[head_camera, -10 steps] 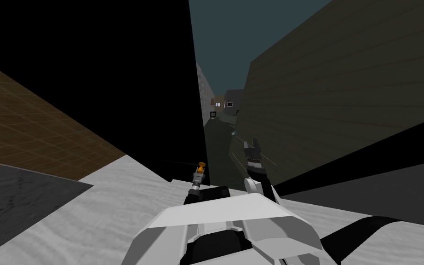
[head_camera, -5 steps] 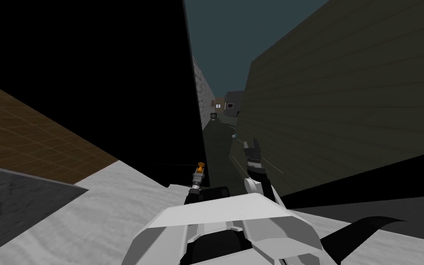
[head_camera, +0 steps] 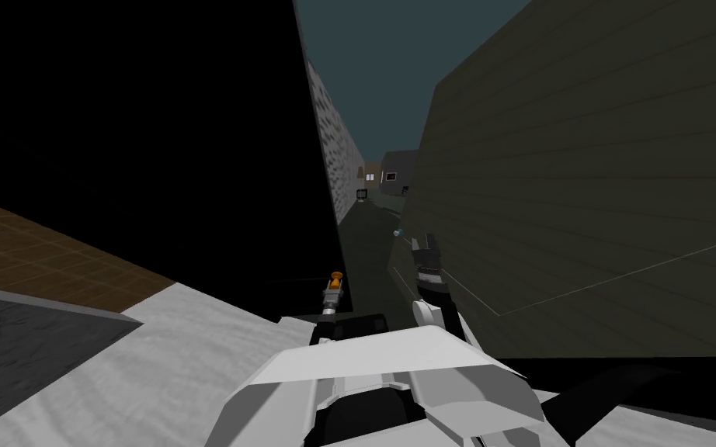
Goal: Push the door open
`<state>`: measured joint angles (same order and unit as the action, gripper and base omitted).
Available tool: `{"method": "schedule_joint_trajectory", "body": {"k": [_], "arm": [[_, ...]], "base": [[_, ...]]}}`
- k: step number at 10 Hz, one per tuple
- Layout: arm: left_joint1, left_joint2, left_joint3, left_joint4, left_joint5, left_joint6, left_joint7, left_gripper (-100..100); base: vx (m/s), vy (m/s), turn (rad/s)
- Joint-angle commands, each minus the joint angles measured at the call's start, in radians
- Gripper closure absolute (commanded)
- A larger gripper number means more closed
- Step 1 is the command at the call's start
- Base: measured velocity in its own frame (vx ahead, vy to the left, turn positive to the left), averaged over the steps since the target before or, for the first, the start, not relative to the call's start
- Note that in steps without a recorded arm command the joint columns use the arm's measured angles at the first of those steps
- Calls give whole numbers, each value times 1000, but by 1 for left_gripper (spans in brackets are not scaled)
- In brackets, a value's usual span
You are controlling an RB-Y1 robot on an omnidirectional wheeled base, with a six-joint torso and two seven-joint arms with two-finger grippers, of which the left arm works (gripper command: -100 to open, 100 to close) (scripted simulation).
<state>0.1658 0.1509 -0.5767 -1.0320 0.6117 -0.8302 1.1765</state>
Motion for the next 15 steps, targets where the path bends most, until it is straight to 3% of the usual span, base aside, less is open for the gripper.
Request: {"method": "schedule_joint_trajectory", "body": {"k": [1, 7, 15], "arm": [[4, 3, 31, -19, 10, 2, -14, 100], [-6, -20, 78, 1, 22, -3, -29, 100], [-29, -72, 181, 44, 48, -14, -62, 100]], "base": [[120, -81, 48], [87, -48, 33], [127, -75, 47]]}}
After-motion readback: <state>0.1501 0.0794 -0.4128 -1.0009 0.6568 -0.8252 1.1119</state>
